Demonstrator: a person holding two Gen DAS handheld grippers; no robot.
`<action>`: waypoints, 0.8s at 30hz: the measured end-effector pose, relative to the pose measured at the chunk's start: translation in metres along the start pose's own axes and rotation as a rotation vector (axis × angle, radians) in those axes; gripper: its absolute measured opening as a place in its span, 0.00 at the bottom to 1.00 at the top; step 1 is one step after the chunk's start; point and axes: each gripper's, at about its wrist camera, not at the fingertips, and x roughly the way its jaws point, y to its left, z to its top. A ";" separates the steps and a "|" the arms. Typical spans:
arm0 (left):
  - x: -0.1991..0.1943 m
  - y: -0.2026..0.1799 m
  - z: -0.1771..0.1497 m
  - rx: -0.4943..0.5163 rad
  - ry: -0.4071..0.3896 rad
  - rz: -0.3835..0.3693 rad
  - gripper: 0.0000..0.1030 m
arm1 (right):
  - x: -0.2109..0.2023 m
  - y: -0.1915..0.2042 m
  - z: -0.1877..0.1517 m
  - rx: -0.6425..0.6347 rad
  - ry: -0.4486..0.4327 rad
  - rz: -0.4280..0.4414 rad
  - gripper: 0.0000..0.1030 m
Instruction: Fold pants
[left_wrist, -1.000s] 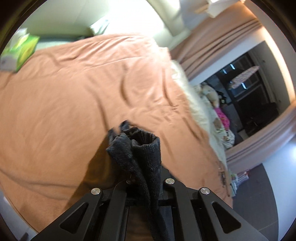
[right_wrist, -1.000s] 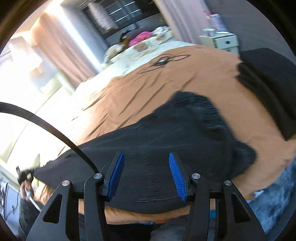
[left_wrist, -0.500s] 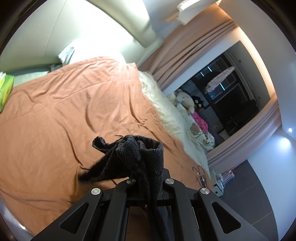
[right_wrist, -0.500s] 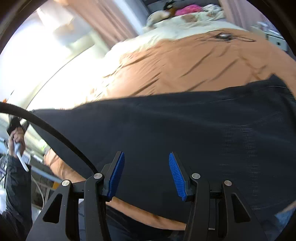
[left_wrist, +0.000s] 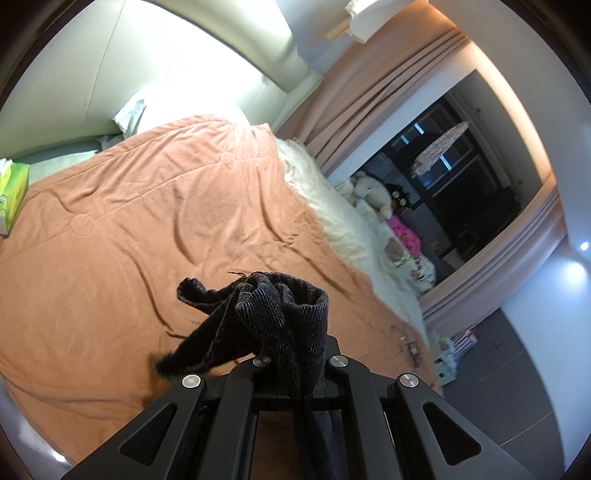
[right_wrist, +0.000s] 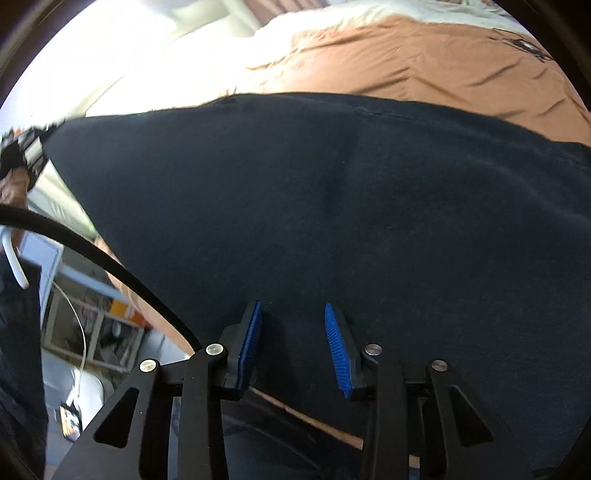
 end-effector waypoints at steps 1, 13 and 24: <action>0.002 0.002 -0.002 -0.002 0.001 0.005 0.03 | 0.004 -0.003 0.003 0.004 0.008 -0.010 0.32; 0.011 0.027 -0.009 -0.034 0.017 0.037 0.03 | 0.030 -0.057 0.085 0.100 0.039 -0.024 0.31; 0.008 0.016 -0.011 0.003 0.020 0.041 0.03 | 0.068 -0.078 0.172 0.111 0.030 -0.064 0.22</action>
